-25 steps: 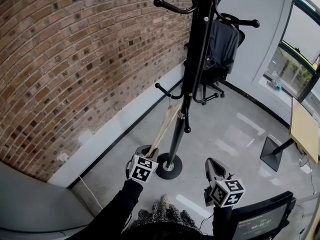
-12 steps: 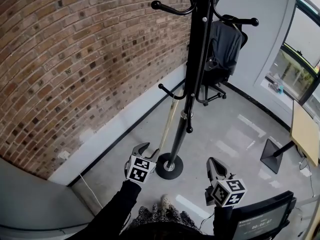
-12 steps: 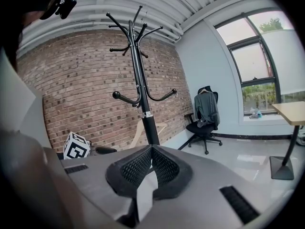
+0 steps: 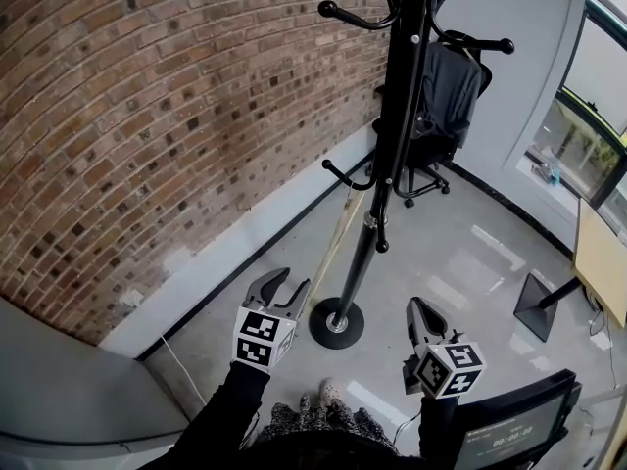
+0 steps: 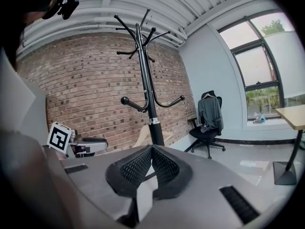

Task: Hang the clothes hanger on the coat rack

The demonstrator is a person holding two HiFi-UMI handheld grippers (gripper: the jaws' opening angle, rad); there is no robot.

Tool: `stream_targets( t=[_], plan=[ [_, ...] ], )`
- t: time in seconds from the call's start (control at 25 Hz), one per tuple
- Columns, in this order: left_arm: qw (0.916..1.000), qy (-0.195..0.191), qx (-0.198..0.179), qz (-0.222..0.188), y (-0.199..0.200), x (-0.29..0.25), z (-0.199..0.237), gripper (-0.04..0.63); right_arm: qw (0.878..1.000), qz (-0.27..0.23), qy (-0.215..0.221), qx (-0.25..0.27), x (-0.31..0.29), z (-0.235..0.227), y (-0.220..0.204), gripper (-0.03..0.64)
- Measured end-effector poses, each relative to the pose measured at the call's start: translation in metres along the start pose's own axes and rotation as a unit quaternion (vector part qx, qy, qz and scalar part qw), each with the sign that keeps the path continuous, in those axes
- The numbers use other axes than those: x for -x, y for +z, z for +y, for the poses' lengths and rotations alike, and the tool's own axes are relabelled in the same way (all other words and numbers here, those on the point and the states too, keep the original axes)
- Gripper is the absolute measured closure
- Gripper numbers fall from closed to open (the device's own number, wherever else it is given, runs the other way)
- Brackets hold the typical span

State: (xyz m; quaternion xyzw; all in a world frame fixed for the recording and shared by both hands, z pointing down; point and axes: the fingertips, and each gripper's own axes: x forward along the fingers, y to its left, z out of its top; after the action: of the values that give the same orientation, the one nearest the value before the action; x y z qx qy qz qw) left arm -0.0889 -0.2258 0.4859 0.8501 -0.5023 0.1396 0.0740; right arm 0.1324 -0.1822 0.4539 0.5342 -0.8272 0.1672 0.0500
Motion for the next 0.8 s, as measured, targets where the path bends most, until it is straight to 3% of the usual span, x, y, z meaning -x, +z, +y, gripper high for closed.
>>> stream_targets(
  t=[0.2, 0.32, 0.56, 0.8],
  plan=[
    [0.9989, -0.005, 0.01, -0.045, 0.035, 0.024, -0.003, 0.43, 1.0, -0.021, 0.001, 0.017, 0.002, 0.012, 0.017, 0.607],
    [0.9984, -0.004, 0.007, -0.056, 0.04, 0.036, -0.004, 0.518, 0.999, -0.036, -0.001, 0.025, 0.007, 0.019, 0.028, 0.607],
    [0.9981, -0.008, -0.001, -0.061, 0.038, 0.058, -0.011, 0.583, 0.997, -0.061, -0.004, 0.04, 0.021, 0.033, 0.034, 0.607],
    [0.9981, -0.014, -0.014, -0.058, 0.034, 0.077, -0.024, 0.588, 0.997, -0.062, -0.01, 0.047, 0.035, 0.043, 0.034, 0.607]
  ],
)
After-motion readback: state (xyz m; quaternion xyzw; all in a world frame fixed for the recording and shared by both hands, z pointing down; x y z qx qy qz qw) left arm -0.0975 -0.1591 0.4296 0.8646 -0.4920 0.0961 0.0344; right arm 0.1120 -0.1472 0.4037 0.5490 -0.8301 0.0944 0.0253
